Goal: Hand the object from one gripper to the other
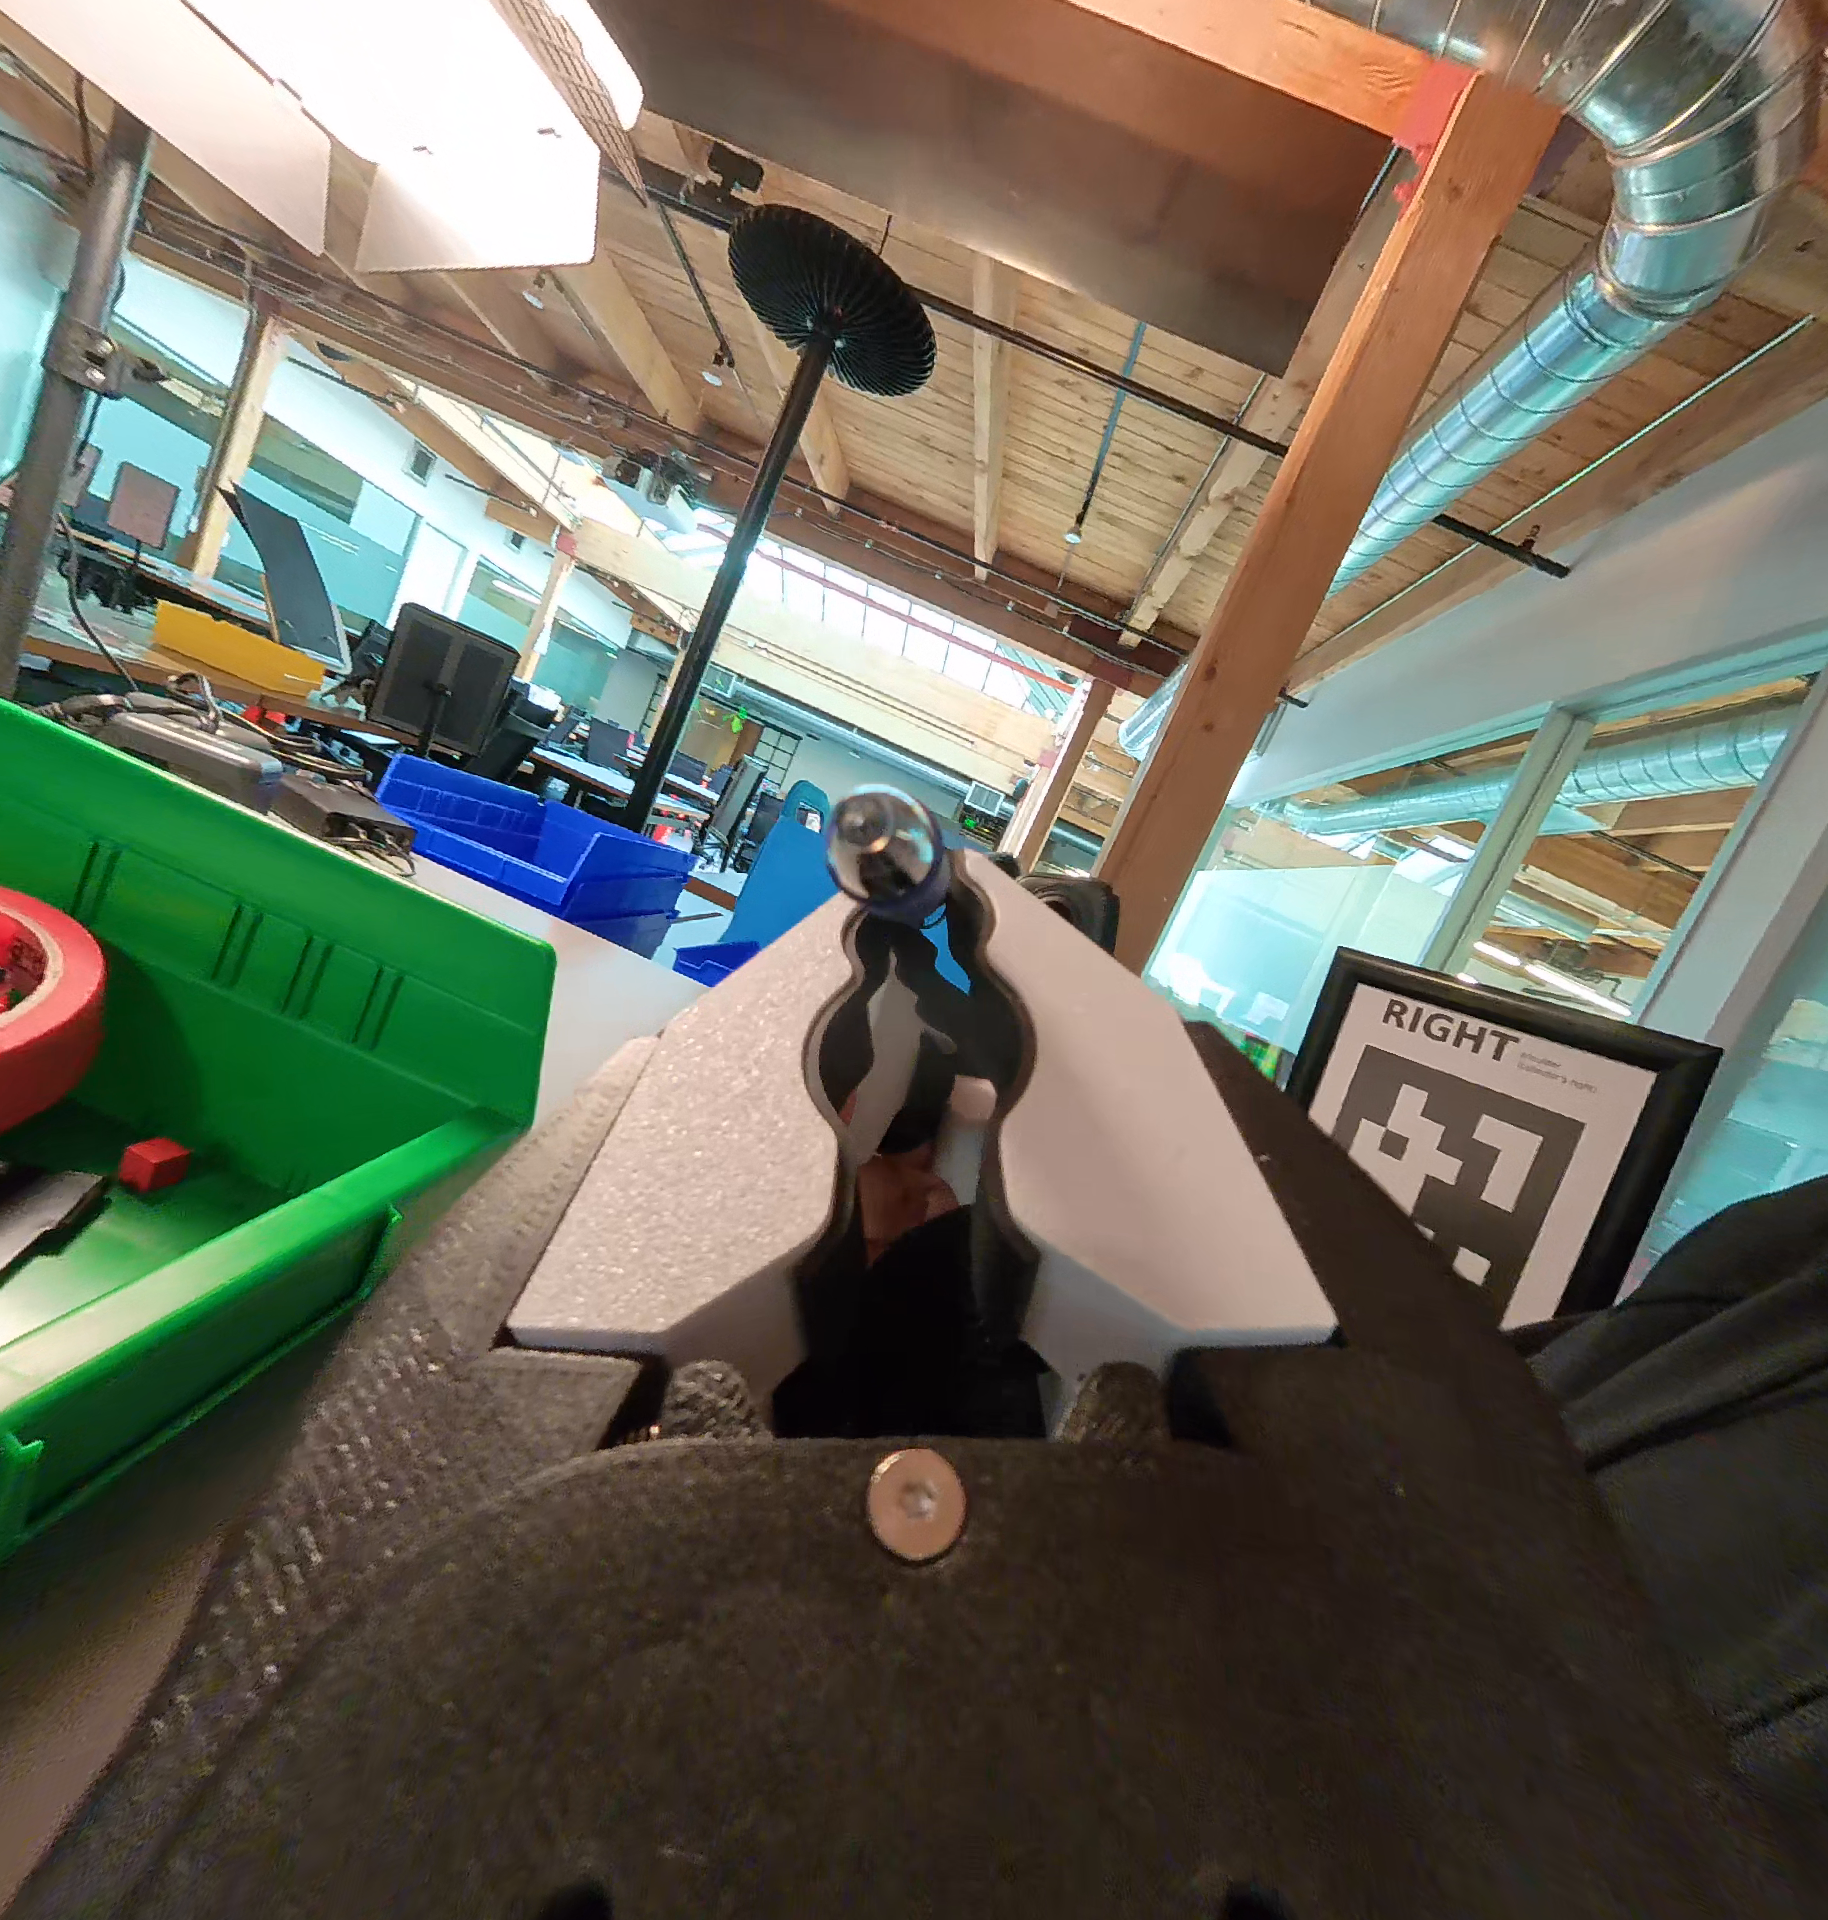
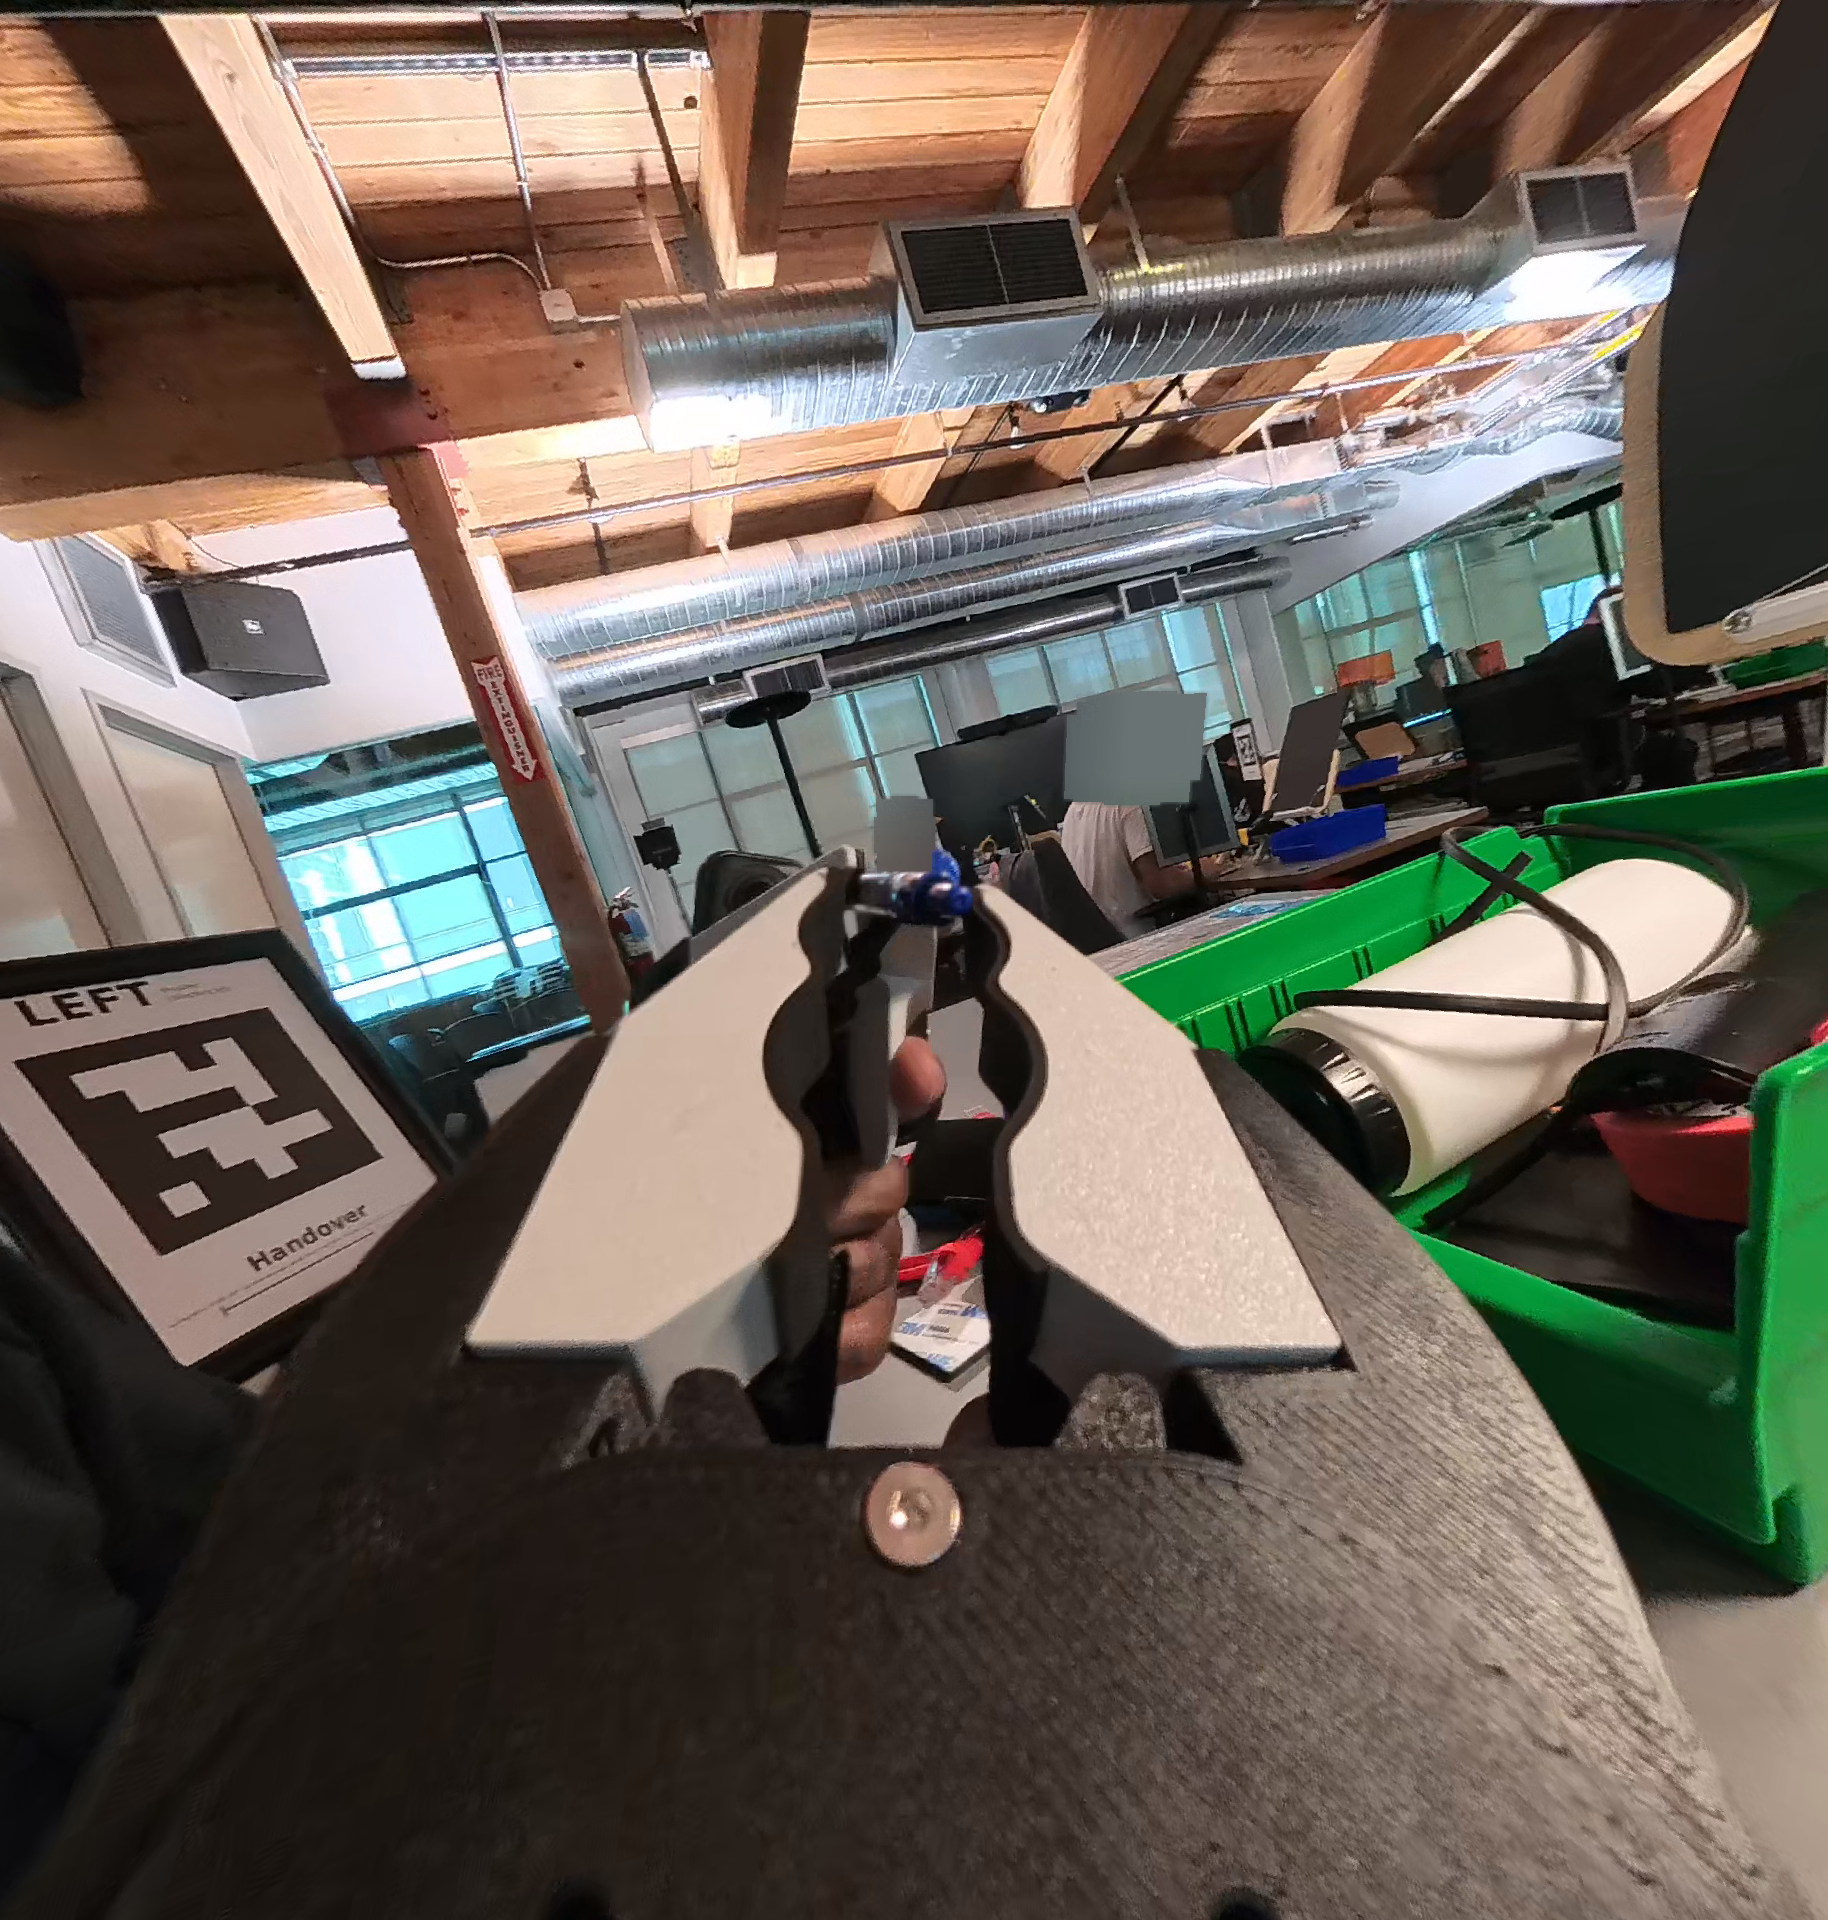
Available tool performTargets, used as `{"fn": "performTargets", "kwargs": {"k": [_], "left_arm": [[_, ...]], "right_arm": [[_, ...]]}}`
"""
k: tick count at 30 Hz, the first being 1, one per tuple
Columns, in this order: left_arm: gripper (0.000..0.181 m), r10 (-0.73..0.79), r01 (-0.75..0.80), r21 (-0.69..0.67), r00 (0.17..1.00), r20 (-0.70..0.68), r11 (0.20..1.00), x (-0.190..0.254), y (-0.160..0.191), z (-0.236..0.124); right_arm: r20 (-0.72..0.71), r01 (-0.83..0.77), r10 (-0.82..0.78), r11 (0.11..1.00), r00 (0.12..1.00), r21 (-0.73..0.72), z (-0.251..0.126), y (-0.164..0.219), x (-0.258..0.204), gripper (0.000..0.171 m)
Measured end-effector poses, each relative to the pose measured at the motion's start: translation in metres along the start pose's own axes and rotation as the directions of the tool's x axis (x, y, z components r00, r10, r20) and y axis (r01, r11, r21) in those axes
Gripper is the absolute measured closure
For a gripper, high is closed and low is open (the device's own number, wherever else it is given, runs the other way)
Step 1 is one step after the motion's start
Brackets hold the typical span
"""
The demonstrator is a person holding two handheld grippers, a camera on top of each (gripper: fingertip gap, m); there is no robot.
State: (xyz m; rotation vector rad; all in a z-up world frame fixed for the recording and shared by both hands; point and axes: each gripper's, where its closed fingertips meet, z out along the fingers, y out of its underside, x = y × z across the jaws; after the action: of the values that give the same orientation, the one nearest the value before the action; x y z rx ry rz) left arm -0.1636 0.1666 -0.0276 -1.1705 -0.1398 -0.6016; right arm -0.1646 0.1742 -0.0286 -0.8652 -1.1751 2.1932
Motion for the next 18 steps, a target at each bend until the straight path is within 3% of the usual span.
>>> {"fn": "performTargets", "kwargs": {"k": [4,10,18], "left_arm": [[0.170,-0.014,0.015,0.014,1.000,-0.012,1.000,0.001,-0.002,0.000],[0.164,-0.021,0.020,-0.015,1.000,-0.011,1.000,0.002,0.004,0.002],[0.170,-0.035,0.036,0.013,0.998,-0.058,0.999,0.008,-0.001,0.001]], "right_arm": [[0.020,-0.010,0.011,0.999,1.000,-0.036,0.004,0.007,-0.003,0.150],[0.018,0.000,-0.001,1.000,1.000,0.021,-0.001,-0.003,-0.003,0.160],[0.032,-0.001,-0.001,0.999,1.000,0.039,-0.002,-0.006,-0.006,0.156]]}}
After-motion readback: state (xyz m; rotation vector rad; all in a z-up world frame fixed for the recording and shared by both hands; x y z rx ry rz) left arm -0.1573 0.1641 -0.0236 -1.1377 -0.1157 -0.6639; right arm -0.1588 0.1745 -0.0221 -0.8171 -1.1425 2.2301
